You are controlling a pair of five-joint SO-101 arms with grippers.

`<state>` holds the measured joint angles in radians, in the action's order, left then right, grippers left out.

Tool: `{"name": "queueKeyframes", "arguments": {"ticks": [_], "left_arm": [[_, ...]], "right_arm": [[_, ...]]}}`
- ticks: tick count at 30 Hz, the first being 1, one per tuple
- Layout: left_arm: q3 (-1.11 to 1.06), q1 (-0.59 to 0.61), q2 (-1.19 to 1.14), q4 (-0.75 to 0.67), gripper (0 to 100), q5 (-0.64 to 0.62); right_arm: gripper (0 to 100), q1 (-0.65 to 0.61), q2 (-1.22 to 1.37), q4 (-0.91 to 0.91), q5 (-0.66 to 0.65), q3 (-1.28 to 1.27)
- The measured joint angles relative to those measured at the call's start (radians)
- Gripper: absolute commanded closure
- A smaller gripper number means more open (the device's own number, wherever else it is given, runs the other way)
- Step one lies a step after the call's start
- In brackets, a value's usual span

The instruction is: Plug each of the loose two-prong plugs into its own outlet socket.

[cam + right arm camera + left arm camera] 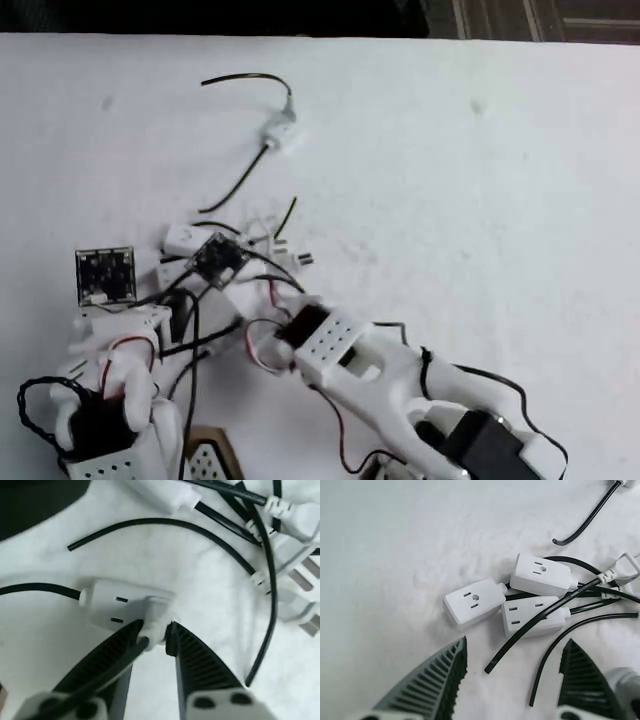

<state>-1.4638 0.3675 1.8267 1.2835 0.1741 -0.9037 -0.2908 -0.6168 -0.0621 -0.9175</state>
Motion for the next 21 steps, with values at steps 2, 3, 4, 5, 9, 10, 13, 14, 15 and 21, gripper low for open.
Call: {"name": "queueKeyframes", "arguments": {"ticks": [2,3,4,5,9,10,13,14,15,21], "left_arm": [[0.000,0.000,0.000,0.000,70,0.000],[0.000,0.000,0.000,0.000,70,0.000],[0.000,0.000,0.000,0.000,70,0.000],[0.000,0.000,0.000,0.000,70,0.000],[0.000,0.000,0.000,0.000,70,0.000],[0.000,0.000,0.000,0.000,70,0.000],[0.000,0.000,0.000,0.000,70,0.000],[0.000,0.000,0.000,0.000,70,0.000],[0.000,0.000,0.000,0.000,70,0.000],[0.000,0.000,0.000,0.000,70,0.003]], "right_arm": [[98.1,0.043,-0.020,0.000,-0.014,0.000],[98.1,0.068,-0.028,0.002,-0.034,0.000],[98.1,0.092,-0.032,0.002,-0.051,0.002],[98.1,0.117,-0.035,0.002,-0.068,0.002],[98.1,0.233,-0.037,0.000,-0.135,0.041],[98.1,0.262,-0.037,0.000,-0.153,0.066],[98.1,0.353,-0.038,0.000,-0.201,0.146],[98.1,0.381,-0.037,0.000,-0.216,0.172],[98.1,0.407,-0.037,0.000,-0.232,0.201],[98.1,0.542,0.028,0.000,-0.281,0.387]]}}
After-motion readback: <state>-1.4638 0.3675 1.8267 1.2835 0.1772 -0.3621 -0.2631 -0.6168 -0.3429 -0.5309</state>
